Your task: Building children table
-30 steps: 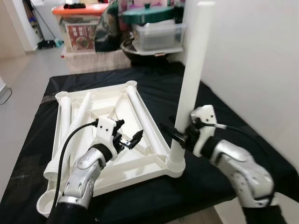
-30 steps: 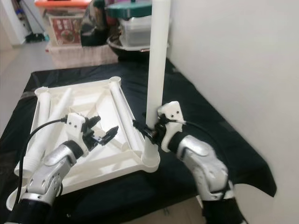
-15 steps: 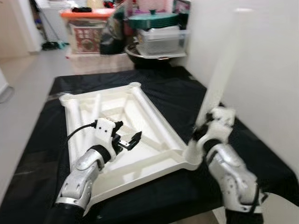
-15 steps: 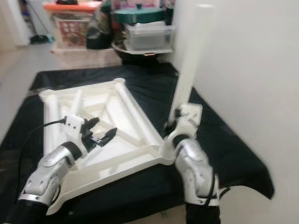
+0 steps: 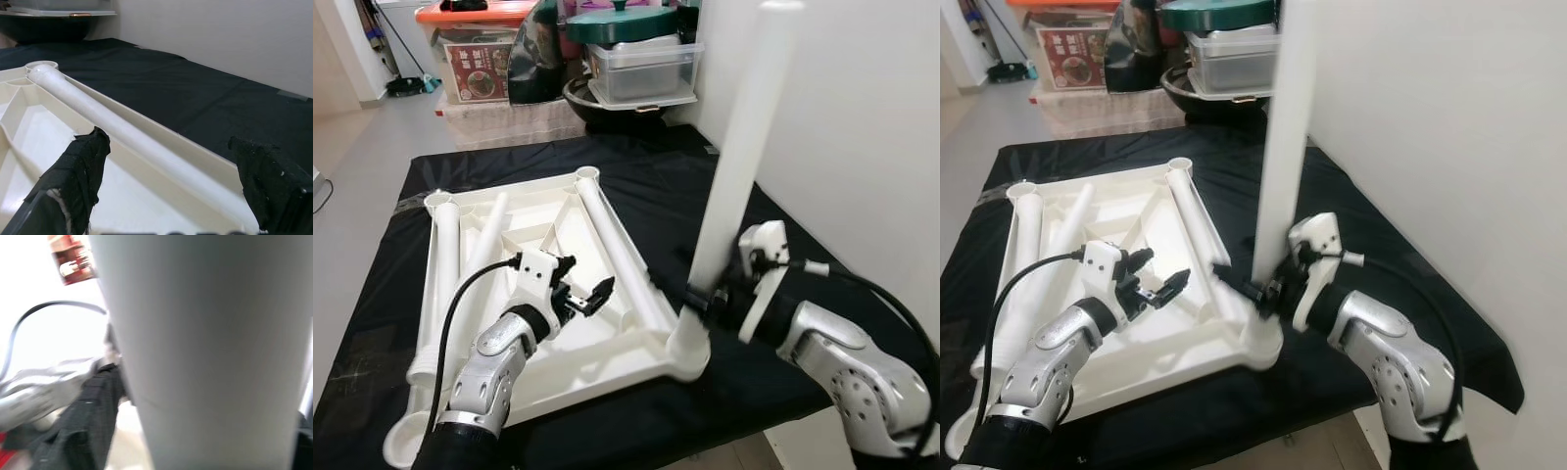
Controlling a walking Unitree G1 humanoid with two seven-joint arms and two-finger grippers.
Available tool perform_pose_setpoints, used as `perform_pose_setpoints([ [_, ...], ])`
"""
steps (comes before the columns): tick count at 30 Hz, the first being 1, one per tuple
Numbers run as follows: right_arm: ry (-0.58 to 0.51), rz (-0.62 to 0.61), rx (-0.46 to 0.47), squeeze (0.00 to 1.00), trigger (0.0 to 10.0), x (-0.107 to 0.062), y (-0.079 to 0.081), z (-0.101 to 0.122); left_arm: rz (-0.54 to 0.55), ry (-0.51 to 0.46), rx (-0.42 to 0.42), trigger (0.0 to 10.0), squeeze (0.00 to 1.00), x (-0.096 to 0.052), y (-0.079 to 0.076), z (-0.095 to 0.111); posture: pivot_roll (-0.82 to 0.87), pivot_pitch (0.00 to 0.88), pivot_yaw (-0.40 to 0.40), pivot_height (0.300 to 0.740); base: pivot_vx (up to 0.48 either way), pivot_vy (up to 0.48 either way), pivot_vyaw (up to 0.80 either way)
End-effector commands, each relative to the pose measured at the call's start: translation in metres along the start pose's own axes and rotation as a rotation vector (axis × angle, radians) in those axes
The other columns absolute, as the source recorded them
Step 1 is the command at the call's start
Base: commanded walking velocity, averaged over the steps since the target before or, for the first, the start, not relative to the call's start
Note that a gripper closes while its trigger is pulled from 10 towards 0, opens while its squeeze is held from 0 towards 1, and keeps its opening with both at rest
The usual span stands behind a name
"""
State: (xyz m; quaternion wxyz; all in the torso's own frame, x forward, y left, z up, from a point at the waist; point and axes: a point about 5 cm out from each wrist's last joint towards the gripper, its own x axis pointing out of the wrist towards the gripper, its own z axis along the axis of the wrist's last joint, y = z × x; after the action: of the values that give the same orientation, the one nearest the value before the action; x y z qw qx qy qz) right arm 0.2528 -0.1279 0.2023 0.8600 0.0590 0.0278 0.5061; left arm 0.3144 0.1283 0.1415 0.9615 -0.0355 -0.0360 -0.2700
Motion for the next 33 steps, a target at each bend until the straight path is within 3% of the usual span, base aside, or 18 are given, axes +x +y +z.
perform_pose_setpoints([
  [1, 0.032, 0.062, -0.01, 0.0, 2.3, 0.005, 0.009, -0.009, 0.005, 0.003, -0.011, 10.0, 0.0, -0.001, 0.001, -0.002, -0.11, 0.0, -0.023, 0.74, 0.0, 0.0, 0.0],
  [2, 0.032, 0.062, -0.01, 0.0, 2.3, 0.005, 0.009, -0.009, 0.005, 0.003, -0.011, 10.0, 0.0, -0.001, 0.001, -0.002, -0.11, 0.0, -0.023, 0.74, 0.0, 0.0, 0.0],
  [3, 0.054, 0.037, -0.008, 0.0, 0.0, 0.007, 0.006, -0.017, 0.004, 0.003, -0.013, 10.0, 0.0, -0.001, 0.001, -0.003, -0.11, 0.0, -0.022, 0.74, 0.0, 0.0, 0.0],
  [7, 0.067, 0.019, -0.006, 0.0, 0.0, 0.008, 0.004, -0.021, 0.004, 0.004, -0.015, 10.0, 0.0, -0.001, 0.0, -0.003, -0.11, 0.0, -0.022, 0.74, 0.0, 0.0, 0.0],
  [9, 0.101, -0.342, 0.047, 0.0, 0.0, 0.008, -0.032, -0.033, -0.002, 0.005, -0.022, 10.0, 0.0, -0.001, 0.0, -0.003, -0.12, 0.0, -0.017, 0.74, 0.0, 0.0, 0.0],
  [10, 0.101, -0.342, 0.047, 0.0, 0.0, 0.008, -0.032, -0.033, -0.002, 0.005, -0.022, 10.0, 0.0, -0.001, 0.0, -0.003, -0.12, 0.0, -0.017, 0.74, 0.0, 0.0, 0.0],
  [12, 0.136, -0.75, 0.141, 0.0, 0.0, -0.005, -0.065, -0.047, -0.006, 0.005, -0.027, 10.0, 0.0, -0.001, 0.0, -0.003, -0.12, 0.0, -0.018, 0.74, 0.0, 0.0, 0.0],
  [13, 0.136, -0.75, 0.141, 0.0, 0.0, -0.005, -0.065, -0.047, -0.006, 0.005, -0.027, 10.0, 0.0, -0.001, 0.0, -0.003, -0.12, 0.0, -0.018, 0.74, 0.0, 0.0, 0.0],
  [14, 0.143, -0.886, 0.178, 0.0, 0.0, -0.012, -0.072, -0.052, -0.007, 0.005, -0.028, 10.0, 0.0, -0.001, 0.0, -0.003, -0.12, 0.0, -0.019, 0.74, 0.0, 0.0, 0.0],
  [17, 0.154, -1.07, 0.19, 0.0, 0.0, -0.024, -0.074, -0.058, -0.005, 0.004, -0.029, 10.0, 0.0, -0.001, 0.0, -0.003, -0.12, 0.0, -0.023, 0.74, 0.0, 0.0, 0.0],
  [21, 0.16, -1.128, 0.153, 0.0, 0.0, -0.023, -0.07, -0.058, -0.004, 0.002, -0.031, 10.0, 0.0, -0.001, 0.0, -0.003, -0.12, 0.0, -0.021, 0.74, 0.0, 0.0, 0.0],
  [23, 0.177, -1.067, 0.098, 0.0, 10.0, -0.011, -0.065, -0.056, -0.004, 0.002, -0.033, 10.0, 0.0, -0.001, -0.001, -0.003, -0.12, 0.0, -0.022, 0.74, 0.0, 0.0, 0.0],
  [25, 0.177, -1.067, 0.098, 0.0, 10.0, -0.011, -0.065, -0.056, -0.004, 0.002, -0.033, 10.0, 0.0, -0.001, -0.001, -0.003, -0.12, 0.0, -0.022, 0.74, 0.0, 0.0, 0.0],
  [27, 0.099, -0.952, 0.09, 0.0, 10.0, 0.001, -0.059, -0.046, -0.003, 0.001, -0.034, 10.0, 0.0, -0.001, -0.001, -0.003, -0.12, 0.0, -0.023, 0.74, 0.0, 0.0, 0.0],
  [28, 0.053, -0.916, 0.095, 1.0, 10.0, 0.005, -0.059, -0.039, -0.002, 0.0, -0.035, 10.0, 0.0, 0.0, -0.001, -0.003, -0.12, 0.0, -0.025, 0.74, 0.0, 0.0, 0.0],
  [30, 0.026, -0.895, 0.098, 1.0, 10.0, 0.007, -0.059, -0.035, -0.002, 0.0, -0.035, 10.0, 0.0, 0.0, -0.001, -0.003, -0.12, 0.0, -0.025, 0.74, 0.0, 0.0, 0.0],
  [31, -0.002, -0.799, 0.11, 0.0, 10.0, 0.012, -0.057, -0.027, -0.001, -0.002, -0.037, 10.0, 0.0, 0.0, 0.0, -0.003, -0.12, 0.0, -0.026, 0.74, 0.0, 0.0, 0.0],
  [33, -0.041, -0.602, 0.104, 0.0, 10.0, 0.017, -0.047, -0.012, 0.0, -0.004, -0.04, 10.0, 0.0, 0.0, 0.0, -0.002, -0.12, 0.0, -0.026, 0.74, 0.0, 0.0, 0.0],
])
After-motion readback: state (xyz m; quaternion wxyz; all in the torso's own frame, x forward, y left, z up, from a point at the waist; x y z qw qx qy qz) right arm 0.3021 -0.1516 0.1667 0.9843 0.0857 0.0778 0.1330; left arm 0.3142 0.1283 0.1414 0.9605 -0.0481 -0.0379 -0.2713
